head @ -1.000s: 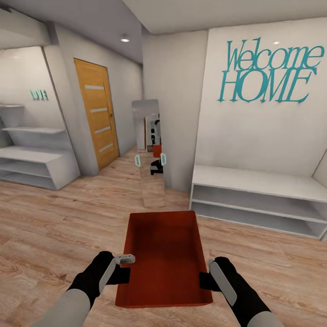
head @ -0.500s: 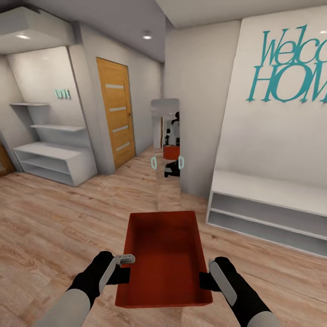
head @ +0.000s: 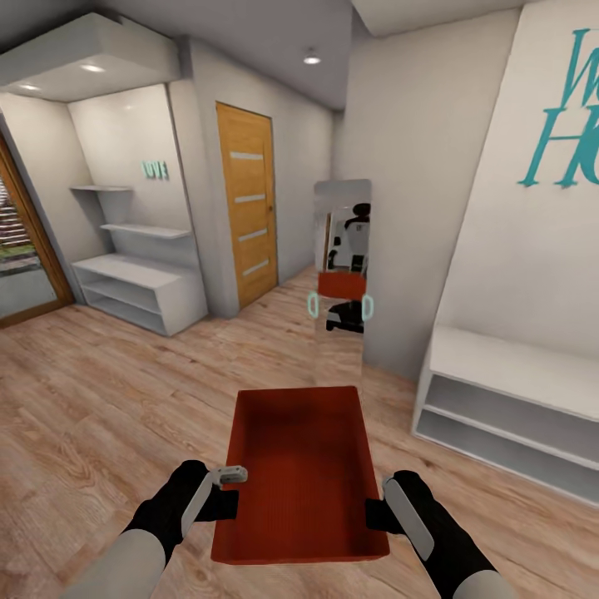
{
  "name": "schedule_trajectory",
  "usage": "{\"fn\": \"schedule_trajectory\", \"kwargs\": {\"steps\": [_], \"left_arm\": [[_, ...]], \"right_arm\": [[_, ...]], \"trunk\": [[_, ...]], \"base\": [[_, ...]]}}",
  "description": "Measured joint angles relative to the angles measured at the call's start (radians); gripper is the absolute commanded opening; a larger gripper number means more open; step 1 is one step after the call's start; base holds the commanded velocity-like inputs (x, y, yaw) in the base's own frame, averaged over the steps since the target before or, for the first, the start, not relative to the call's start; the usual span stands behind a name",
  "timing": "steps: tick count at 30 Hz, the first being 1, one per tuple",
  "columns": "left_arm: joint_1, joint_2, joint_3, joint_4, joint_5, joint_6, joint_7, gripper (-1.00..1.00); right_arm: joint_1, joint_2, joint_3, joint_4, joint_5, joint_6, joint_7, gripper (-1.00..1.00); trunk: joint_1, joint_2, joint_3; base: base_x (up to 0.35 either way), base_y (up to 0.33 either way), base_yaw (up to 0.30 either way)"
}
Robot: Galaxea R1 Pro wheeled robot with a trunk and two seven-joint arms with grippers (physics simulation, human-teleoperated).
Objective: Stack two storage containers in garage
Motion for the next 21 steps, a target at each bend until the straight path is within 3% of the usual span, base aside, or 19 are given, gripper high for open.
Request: {"fn": "schedule_trajectory", "kwargs": {"steps": [7, 21], "left_arm": [[-0.001, 0.000, 0.000, 0.000, 0.000, 0.000, 0.000, -1.00], [-0.001, 0.000, 0.000, 0.000, 0.000, 0.000, 0.000, -1.00]], "right_arm": [[0.000, 0.000, 0.000, 0.000, 0.000, 0.000, 0.000, -1.00], [0.000, 0.000, 0.000, 0.000, 0.000, 0.000, 0.000, -1.00]], "trunk": [[0.000, 0.000, -0.003], [0.000, 0.000, -0.003]], "base": [[0.327, 0.000, 0.137], [0.331, 0.022, 0.007]]}}
